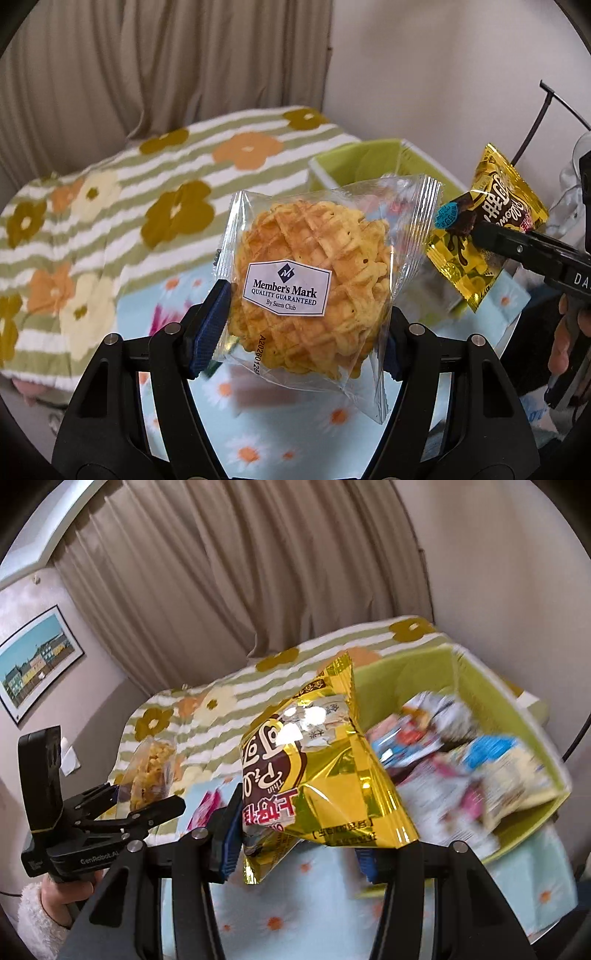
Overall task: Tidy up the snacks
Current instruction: 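Lower the waffle pack and gold bag into the box and open both tools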
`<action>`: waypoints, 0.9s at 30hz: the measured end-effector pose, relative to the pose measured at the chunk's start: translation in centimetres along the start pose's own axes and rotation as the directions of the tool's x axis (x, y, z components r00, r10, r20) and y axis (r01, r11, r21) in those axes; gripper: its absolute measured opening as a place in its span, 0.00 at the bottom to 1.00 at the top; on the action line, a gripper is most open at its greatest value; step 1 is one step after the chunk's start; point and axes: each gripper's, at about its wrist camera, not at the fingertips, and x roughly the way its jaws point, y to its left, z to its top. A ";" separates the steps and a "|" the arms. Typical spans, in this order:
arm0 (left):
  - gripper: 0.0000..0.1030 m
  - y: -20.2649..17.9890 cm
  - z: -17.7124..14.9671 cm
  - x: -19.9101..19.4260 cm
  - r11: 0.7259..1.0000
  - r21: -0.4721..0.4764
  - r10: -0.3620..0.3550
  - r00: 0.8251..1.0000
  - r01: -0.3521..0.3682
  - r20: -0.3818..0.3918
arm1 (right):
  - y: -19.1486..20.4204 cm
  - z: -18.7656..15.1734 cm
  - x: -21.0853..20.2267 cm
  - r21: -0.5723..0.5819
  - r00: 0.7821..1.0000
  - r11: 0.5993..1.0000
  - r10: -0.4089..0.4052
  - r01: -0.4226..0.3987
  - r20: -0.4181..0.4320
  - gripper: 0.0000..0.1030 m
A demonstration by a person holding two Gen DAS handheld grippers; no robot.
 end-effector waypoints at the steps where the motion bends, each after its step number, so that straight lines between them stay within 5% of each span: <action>1: 0.65 -0.9 0.8 0.3 1.000 0.003 0.001 1.000 -0.001 0.003 | -0.9 0.8 -0.3 -0.005 1.000 1.000 -0.006 0.006 0.005 0.45; 12: 0.65 -11.6 8.2 8.1 0.999 -0.025 -0.021 0.999 0.020 -0.035 | -12.7 6.7 -1.3 -0.023 1.000 1.000 0.005 -0.005 -0.003 0.45; 20: 0.66 -14.7 9.6 13.2 0.997 -0.072 -0.020 0.992 0.011 -0.123 | -17.5 7.7 0.0 0.012 0.997 0.999 0.032 -0.031 -0.063 0.45; 22: 0.70 -15.1 9.5 14.0 0.998 -0.064 -0.012 0.989 0.002 -0.145 | -18.2 7.7 0.2 0.018 0.997 0.999 0.038 -0.037 -0.071 0.45; 25: 0.95 -15.6 9.5 14.8 0.999 -0.049 -0.017 0.985 0.008 -0.172 | -18.7 7.8 0.5 0.034 0.996 0.999 0.044 -0.042 -0.079 0.45; 27: 1.00 -16.0 9.4 14.5 0.999 -0.035 -0.016 0.985 0.010 -0.170 | -18.9 7.9 0.8 0.039 0.995 0.998 0.047 -0.044 -0.084 0.45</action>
